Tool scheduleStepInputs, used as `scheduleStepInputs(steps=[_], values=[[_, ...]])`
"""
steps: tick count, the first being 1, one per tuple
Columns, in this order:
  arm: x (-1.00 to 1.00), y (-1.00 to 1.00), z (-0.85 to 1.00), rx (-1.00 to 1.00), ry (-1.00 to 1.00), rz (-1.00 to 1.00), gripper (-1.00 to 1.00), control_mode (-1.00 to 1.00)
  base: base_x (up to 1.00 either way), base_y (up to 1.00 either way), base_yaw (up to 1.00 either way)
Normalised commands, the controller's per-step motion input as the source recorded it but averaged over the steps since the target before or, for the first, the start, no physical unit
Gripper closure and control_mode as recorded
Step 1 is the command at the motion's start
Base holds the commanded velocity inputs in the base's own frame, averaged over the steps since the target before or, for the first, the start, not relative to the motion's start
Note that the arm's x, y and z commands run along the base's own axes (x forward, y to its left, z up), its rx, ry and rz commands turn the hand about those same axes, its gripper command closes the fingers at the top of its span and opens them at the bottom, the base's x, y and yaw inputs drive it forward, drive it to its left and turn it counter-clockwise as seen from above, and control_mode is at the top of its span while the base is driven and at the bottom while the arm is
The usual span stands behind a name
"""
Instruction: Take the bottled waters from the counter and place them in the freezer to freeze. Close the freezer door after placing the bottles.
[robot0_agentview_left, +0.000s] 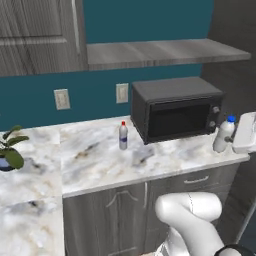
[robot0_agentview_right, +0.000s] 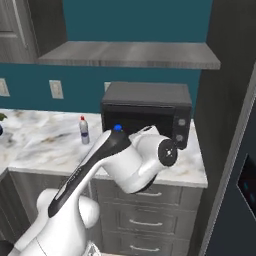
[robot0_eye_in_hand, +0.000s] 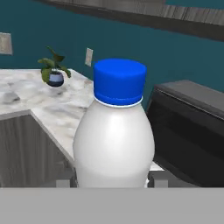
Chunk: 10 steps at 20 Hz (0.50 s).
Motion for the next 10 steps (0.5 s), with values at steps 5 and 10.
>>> scheduleStepInputs(steps=[5,10], values=[[0.0,0.0,0.0,0.0,0.0,0.0,1.0,1.0,-1.0,-0.19,-0.37],[0.0,0.0,0.0,0.0,0.0,0.0,1.0,1.0,-1.0,-0.62,-0.33]])
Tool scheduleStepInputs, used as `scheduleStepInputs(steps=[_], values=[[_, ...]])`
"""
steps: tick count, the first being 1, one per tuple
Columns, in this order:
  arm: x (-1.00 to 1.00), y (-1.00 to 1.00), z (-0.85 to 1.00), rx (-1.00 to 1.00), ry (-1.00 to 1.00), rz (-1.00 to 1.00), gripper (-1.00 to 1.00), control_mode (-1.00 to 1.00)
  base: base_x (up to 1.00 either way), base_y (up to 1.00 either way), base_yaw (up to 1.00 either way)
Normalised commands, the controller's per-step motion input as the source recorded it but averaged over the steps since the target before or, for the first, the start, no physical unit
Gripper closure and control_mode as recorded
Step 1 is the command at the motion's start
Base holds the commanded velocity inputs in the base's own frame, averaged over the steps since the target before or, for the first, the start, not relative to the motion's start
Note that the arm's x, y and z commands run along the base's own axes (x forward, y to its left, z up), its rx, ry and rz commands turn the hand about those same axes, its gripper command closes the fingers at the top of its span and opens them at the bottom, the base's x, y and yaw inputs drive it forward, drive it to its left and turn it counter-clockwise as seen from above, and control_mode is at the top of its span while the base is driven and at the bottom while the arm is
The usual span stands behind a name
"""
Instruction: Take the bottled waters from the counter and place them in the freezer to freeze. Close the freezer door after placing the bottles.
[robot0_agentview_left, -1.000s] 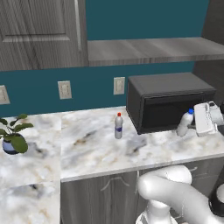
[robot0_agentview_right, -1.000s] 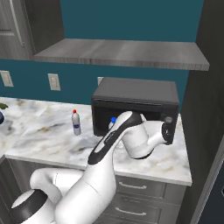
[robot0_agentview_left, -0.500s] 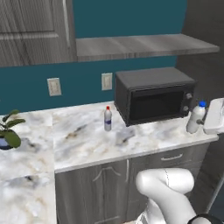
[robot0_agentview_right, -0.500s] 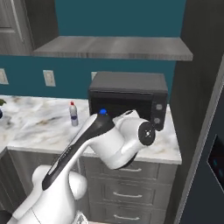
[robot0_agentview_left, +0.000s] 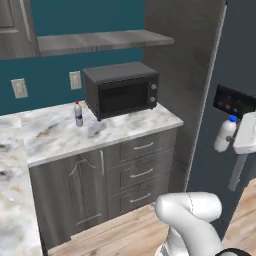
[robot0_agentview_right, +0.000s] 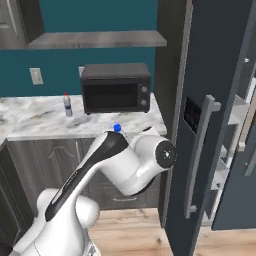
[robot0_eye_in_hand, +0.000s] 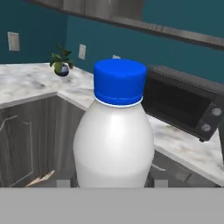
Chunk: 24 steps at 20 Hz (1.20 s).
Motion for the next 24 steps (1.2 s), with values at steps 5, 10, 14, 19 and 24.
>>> scheduleStepInputs(steps=[5,10,14,19,24], values=[[0.0,0.0,0.0,0.0,0.0,0.0,1.0,1.0,-0.77,-0.99,-0.16],[0.0,0.0,0.0,0.0,0.0,0.0,1.0,1.0,-0.07,-1.0,0.03],[0.0,0.0,0.0,0.0,0.0,0.0,1.0,1.0,0.06,-1.0,0.18],[0.0,0.0,0.0,0.0,0.0,0.0,1.0,1.0,0.4,-0.95,0.21],[0.0,0.0,0.0,0.0,0.0,0.0,1.0,1.0,0.71,-0.57,0.15]])
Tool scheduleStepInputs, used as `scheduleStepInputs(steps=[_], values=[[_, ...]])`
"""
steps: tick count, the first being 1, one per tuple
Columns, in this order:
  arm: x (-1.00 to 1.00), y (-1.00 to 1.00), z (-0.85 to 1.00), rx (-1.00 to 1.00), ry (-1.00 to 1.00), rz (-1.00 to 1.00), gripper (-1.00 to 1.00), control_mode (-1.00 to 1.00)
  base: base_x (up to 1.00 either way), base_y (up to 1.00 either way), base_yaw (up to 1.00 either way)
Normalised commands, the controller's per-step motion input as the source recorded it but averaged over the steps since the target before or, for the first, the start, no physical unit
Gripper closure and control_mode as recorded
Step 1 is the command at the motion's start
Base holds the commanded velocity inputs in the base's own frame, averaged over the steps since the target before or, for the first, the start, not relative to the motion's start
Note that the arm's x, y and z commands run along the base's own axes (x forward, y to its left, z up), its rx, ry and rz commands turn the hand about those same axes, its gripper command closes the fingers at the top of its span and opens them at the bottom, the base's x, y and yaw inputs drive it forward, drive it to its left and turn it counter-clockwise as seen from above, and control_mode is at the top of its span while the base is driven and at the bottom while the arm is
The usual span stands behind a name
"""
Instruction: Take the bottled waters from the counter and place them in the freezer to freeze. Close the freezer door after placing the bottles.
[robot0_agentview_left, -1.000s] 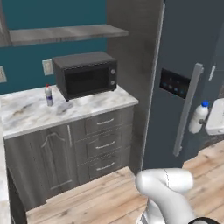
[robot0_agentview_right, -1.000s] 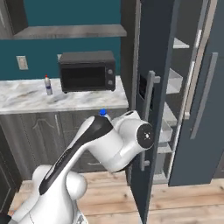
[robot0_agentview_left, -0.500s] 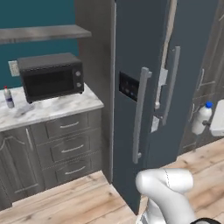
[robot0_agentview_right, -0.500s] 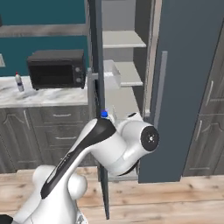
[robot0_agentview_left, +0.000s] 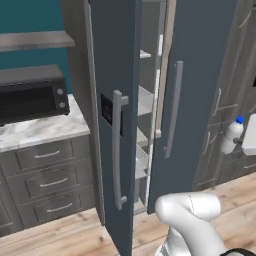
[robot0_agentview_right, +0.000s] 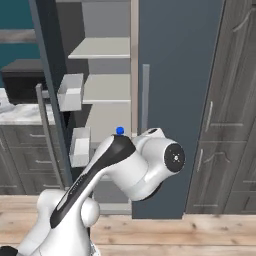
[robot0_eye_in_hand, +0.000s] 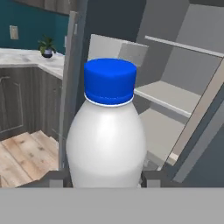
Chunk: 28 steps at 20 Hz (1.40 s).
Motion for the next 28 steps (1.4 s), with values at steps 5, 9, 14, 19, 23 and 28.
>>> scheduleStepInputs(steps=[5,9,14,19,23,28], values=[[0.0,0.0,0.0,0.0,0.0,0.0,1.0,1.0,0.88,-0.1,0.14],[0.0,0.0,0.0,0.0,0.0,0.0,1.0,1.0,0.82,0.0,0.15],[0.0,0.0,0.0,0.0,0.0,0.0,1.0,1.0,0.59,-0.02,0.18],[0.0,0.0,0.0,0.0,0.0,0.0,1.0,1.0,0.19,-0.18,0.19],[0.0,0.0,0.0,0.0,0.0,0.0,1.0,1.0,-0.2,-0.02,0.0],[0.0,0.0,0.0,0.0,0.0,0.0,1.0,1.0,-0.53,-0.45,0.01]])
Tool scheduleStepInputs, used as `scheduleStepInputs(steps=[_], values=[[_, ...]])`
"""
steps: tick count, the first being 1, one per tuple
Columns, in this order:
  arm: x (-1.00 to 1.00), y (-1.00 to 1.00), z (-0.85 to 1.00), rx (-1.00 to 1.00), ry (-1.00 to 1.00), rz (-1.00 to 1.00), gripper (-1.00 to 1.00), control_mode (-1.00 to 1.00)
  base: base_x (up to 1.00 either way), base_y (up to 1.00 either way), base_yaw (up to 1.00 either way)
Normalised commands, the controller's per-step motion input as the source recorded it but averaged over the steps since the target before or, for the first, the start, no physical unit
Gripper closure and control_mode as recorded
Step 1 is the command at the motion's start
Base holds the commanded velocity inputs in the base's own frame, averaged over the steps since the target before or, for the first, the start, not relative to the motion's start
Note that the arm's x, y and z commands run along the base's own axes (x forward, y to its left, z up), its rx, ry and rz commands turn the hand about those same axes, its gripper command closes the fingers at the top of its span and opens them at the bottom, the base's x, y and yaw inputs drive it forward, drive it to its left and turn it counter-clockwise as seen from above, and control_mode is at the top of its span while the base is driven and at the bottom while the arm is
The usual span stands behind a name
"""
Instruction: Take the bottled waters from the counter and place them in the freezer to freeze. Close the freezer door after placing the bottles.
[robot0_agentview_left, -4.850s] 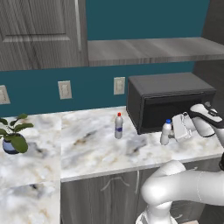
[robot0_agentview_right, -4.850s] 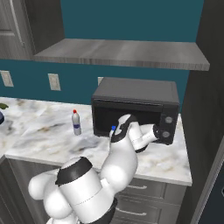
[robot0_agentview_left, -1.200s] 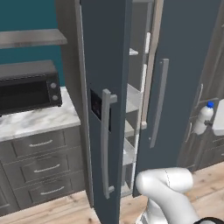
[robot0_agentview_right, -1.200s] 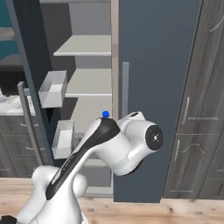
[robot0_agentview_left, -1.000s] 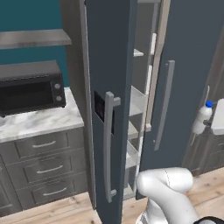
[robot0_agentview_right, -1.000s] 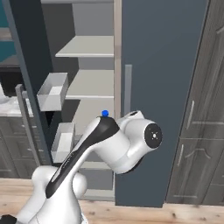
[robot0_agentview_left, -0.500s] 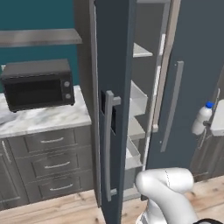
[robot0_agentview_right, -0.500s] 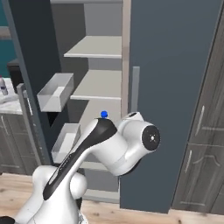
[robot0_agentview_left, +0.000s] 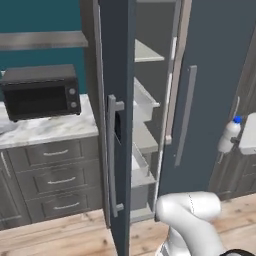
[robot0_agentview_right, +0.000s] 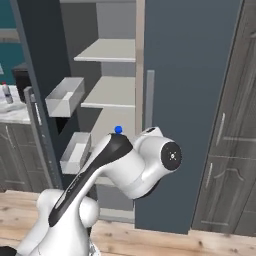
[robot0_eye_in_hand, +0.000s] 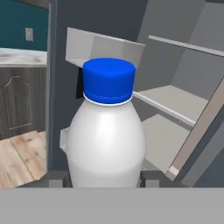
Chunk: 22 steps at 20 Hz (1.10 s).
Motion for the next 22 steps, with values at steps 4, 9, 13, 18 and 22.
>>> scheduleStepInputs(steps=[4,9,13,18,22], values=[[0.0,0.0,0.0,0.0,0.0,0.0,1.0,1.0,-0.11,-0.79,0.06],[0.0,0.0,0.0,0.0,0.0,0.0,1.0,1.0,0.41,-0.63,0.07],[0.0,0.0,0.0,0.0,0.0,0.0,1.0,1.0,0.4,0.03,0.04],[0.0,0.0,0.0,0.0,0.0,0.0,1.0,1.0,0.6,0.33,0.0],[0.0,0.0,0.0,0.0,0.0,0.0,1.0,1.0,0.24,0.81,0.0]])
